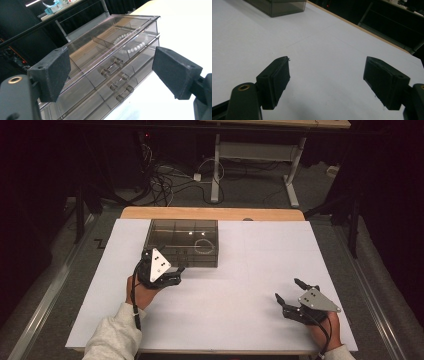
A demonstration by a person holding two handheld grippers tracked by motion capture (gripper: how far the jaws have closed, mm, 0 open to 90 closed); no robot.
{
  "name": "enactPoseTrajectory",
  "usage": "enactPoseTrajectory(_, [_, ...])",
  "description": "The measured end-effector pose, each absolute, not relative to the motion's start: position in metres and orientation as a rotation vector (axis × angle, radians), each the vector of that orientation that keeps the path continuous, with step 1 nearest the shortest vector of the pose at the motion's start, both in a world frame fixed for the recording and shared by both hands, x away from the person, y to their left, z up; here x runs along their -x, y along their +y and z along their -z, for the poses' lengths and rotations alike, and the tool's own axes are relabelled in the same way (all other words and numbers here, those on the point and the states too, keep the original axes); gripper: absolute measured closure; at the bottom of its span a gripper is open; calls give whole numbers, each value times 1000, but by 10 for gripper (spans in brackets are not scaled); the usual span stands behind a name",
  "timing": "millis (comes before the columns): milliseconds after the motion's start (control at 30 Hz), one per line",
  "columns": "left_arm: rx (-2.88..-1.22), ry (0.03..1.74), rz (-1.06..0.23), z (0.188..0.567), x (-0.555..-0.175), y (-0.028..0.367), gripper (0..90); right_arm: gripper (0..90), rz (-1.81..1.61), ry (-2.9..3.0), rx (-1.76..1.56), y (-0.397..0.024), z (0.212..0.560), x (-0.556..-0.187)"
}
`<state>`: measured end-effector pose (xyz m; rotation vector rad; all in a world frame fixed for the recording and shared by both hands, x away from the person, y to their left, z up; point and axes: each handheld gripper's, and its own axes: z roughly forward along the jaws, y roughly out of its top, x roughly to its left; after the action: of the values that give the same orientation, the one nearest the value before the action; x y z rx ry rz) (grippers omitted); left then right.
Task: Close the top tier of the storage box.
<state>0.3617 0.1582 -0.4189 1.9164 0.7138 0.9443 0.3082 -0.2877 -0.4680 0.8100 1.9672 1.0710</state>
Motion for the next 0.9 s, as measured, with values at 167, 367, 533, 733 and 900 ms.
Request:
enactPoseTrajectory(167, [-1919,713,-956,418,-361,157,145,215,-1072,1969,-809,-287,468,-308])
enactPoseTrajectory(367, [-1929,718,-947,420,-361,157,150,216,-1073,1975,-805,-286,468,-308])
enactPoseTrajectory(533, [-1927,706,-931,420,-360,158,151,216,-1077,1975,-804,-287,468,-308])
enactPoseTrajectory(733, [-1933,693,-934,419,-358,156,151,216,-1076,1978,-795,-286,467,-307])
enactPoseTrajectory(900, [-1931,679,-928,418,-357,155,155,216,-1074,1984,-785,-285,467,-306])
